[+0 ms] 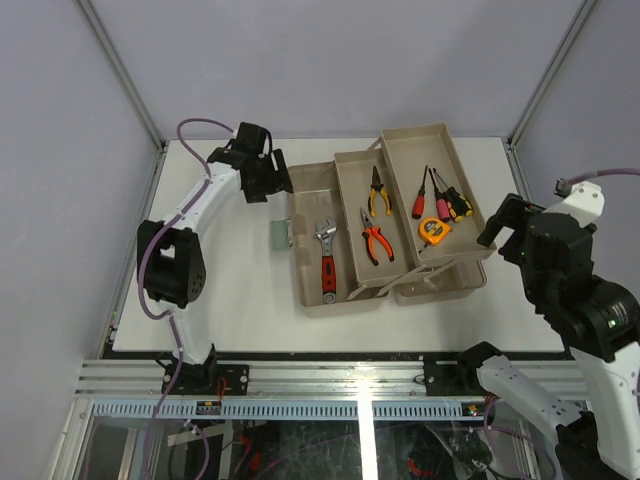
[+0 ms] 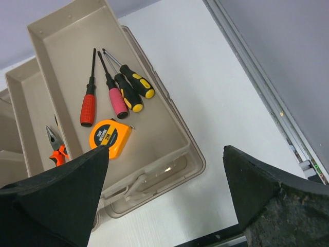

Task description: Pack the tool kit

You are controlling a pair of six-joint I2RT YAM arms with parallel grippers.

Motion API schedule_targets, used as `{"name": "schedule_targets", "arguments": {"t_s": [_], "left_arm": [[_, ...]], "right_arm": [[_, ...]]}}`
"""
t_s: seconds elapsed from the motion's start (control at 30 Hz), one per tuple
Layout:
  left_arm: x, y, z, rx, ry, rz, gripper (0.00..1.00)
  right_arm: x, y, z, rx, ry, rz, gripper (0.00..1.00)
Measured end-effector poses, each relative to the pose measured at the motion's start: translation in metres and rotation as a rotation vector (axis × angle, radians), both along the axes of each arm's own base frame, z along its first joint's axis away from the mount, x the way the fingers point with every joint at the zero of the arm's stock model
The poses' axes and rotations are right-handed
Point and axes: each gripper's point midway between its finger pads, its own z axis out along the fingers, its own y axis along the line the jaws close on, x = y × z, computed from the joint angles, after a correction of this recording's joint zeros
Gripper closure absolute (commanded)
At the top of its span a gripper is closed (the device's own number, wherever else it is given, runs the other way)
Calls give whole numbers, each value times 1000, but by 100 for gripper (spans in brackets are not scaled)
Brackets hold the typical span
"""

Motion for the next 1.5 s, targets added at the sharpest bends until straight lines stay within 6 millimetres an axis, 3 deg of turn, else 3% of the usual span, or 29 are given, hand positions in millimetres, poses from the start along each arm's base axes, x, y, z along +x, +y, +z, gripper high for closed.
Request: {"name": "schedule_targets", "arguments": {"t_s": [0.17, 0.23, 0.27, 0.4, 0.43, 0.53, 0.87, 1.17, 1.4, 1.5], "left_arm": [[14, -1, -30, 33, 49, 5, 28], [16, -4, -42, 43, 69, 0, 34], [16, -5, -47, 47, 78, -4, 41], [18, -11, -62, 71, 97, -26, 93], [19, -12, -64, 70, 103, -21, 99], [20, -20, -63, 84, 86, -60, 100], [21, -11, -64, 166, 60, -165, 100], [32, 29, -61, 244, 24, -264, 100], [38, 56, -62, 299, 7, -313, 100], [38, 58, -62, 303, 5, -321, 100]], "right_arm": [[-16, -9, 0, 21, -10, -26, 1], [-16, -10, -2, 19, -1, -30, 0], [-16, -9, -2, 18, 4, -31, 0], [-12, -7, -1, 13, 16, -32, 0], [-10, -7, -1, 12, 18, -31, 0], [-8, -6, -1, 8, 24, -32, 1], [4, -9, -5, -65, 71, -62, 1], [71, 7, -22, -191, 224, -35, 1], [101, -17, -46, -165, 326, -34, 1], [114, -24, -68, -104, 385, -6, 1]]}}
